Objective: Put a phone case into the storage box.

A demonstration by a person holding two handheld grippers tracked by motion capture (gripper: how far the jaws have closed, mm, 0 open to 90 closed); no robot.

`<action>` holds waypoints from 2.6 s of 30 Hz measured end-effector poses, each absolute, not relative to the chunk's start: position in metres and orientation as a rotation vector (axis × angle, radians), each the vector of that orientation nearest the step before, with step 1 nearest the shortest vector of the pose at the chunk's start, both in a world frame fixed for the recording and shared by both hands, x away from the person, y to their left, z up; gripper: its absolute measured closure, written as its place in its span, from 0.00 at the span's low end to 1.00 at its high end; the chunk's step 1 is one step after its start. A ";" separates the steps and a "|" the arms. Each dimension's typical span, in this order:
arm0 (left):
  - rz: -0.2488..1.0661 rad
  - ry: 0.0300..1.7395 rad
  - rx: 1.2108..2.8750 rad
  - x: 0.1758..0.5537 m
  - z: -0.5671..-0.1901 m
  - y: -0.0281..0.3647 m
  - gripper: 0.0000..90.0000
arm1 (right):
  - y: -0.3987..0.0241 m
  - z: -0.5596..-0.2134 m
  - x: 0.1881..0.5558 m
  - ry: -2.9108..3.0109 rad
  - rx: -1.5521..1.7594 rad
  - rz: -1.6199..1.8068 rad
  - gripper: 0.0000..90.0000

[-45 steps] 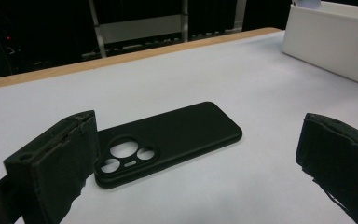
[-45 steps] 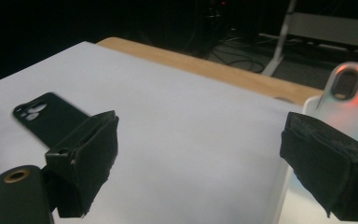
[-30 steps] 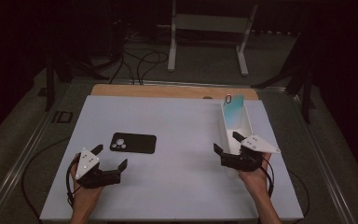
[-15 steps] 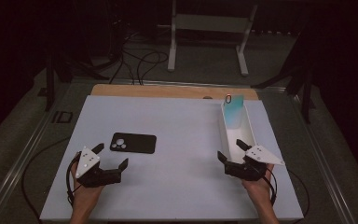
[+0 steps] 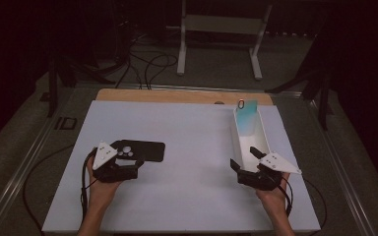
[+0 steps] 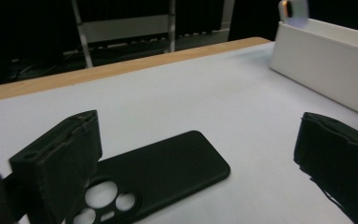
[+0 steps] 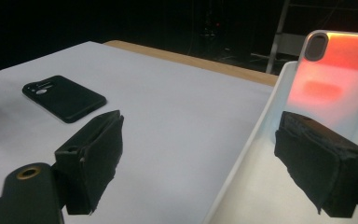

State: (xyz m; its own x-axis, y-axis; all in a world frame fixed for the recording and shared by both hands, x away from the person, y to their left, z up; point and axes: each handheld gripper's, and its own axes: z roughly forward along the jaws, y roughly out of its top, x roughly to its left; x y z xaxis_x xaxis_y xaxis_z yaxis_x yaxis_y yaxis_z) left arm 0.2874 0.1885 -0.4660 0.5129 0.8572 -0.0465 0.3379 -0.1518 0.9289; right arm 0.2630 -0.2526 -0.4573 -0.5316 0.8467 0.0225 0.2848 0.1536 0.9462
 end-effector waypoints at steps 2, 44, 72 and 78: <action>0.629 1.017 1.731 0.295 -0.468 0.183 0.05 | -0.253 -0.457 0.263 1.904 1.073 1.381 0.17; 0.384 1.296 1.955 0.400 -0.522 0.126 1.00 | -0.258 -0.453 0.261 1.886 1.068 1.397 0.17; 0.307 1.348 2.012 0.414 -0.525 0.116 1.00 | -0.256 -0.454 0.261 1.897 1.062 1.395 0.17; 0.290 1.280 2.064 0.396 -0.523 0.106 1.00 | -0.255 -0.454 0.261 1.903 1.052 1.393 0.17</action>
